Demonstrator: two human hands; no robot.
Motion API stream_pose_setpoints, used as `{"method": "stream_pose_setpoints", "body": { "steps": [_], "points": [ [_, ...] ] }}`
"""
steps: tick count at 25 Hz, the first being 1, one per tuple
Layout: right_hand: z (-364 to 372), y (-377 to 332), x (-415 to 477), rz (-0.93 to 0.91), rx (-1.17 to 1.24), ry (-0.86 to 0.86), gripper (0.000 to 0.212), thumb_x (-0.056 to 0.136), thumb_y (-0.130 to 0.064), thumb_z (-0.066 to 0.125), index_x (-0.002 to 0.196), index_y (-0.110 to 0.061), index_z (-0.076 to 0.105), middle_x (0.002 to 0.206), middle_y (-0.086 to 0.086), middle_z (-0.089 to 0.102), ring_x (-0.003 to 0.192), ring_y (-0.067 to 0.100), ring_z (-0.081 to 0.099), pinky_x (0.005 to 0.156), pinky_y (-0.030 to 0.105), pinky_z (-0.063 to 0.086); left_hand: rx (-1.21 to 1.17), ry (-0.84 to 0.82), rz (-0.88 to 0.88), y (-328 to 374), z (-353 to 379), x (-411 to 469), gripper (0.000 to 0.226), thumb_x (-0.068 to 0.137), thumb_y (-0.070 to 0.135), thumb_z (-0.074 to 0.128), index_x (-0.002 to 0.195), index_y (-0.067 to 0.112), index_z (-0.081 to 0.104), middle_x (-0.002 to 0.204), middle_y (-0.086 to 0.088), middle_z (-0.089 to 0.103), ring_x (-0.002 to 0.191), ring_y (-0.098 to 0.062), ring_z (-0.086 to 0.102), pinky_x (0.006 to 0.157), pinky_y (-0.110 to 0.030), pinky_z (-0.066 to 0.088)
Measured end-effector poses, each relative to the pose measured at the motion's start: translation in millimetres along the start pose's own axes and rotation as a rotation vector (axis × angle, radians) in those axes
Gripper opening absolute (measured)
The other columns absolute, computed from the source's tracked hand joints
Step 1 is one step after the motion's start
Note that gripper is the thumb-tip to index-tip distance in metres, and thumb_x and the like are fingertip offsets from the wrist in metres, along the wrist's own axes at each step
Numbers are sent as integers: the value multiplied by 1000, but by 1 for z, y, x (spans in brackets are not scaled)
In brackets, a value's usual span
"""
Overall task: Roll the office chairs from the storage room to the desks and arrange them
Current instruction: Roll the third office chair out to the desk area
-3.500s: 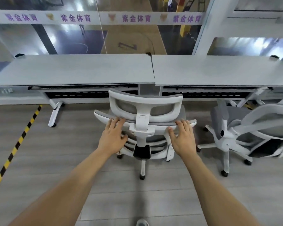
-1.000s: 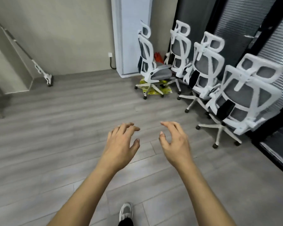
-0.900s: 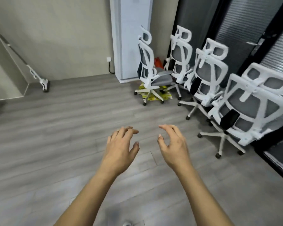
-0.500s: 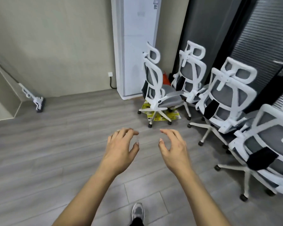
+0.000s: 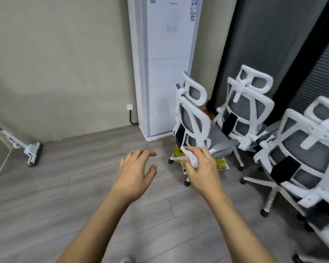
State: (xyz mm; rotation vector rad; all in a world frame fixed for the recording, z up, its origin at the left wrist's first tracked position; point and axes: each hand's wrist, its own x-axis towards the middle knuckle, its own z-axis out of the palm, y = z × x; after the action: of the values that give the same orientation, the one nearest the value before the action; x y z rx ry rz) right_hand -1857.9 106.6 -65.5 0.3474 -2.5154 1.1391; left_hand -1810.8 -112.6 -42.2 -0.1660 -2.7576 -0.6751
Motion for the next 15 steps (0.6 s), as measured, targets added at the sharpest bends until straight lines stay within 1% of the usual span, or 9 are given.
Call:
{"method": "stream_pose_setpoints", "body": {
  "steps": [3,6,8,11,15],
  "points": [
    [53,25,104,47,-37,48,33,90,-26,59,123,-29,63,118,-10,58,110,14,56,98,46,46,-10,-6,65,-57,18,113,31,96,34,51,127,30,54,129,9,54,120,-17,46,98,-33,32],
    [93,39,194,133,-63,111,32,91,-24,60,123,-28,63,119,-10,58,109,11,55,98,44,46,-41,-53,123,-107,30,221,32,96,33,51,128,30,54,132,10,52,122,-14,43,93,-27,27],
    [114,50,250,180,-87,164,31,92,-25,59,122,-28,63,120,-13,57,114,11,53,101,43,44,-54,-87,188,-133,40,299,32,96,33,51,127,30,54,131,10,52,121,-14,43,93,-26,25],
    [134,79,315,275,-105,238,30,93,-26,59,123,-29,63,119,-16,55,115,10,54,103,42,44,-97,-142,277,-150,63,405,32,95,34,51,126,29,56,128,9,54,121,-17,45,100,-32,30],
    [165,143,405,398,-169,353,31,93,-25,59,124,-26,63,123,-8,57,116,13,54,103,43,45,-88,-235,413,-162,124,532,33,95,35,52,127,29,54,128,8,55,122,-18,46,103,-35,32]
  ]
}}
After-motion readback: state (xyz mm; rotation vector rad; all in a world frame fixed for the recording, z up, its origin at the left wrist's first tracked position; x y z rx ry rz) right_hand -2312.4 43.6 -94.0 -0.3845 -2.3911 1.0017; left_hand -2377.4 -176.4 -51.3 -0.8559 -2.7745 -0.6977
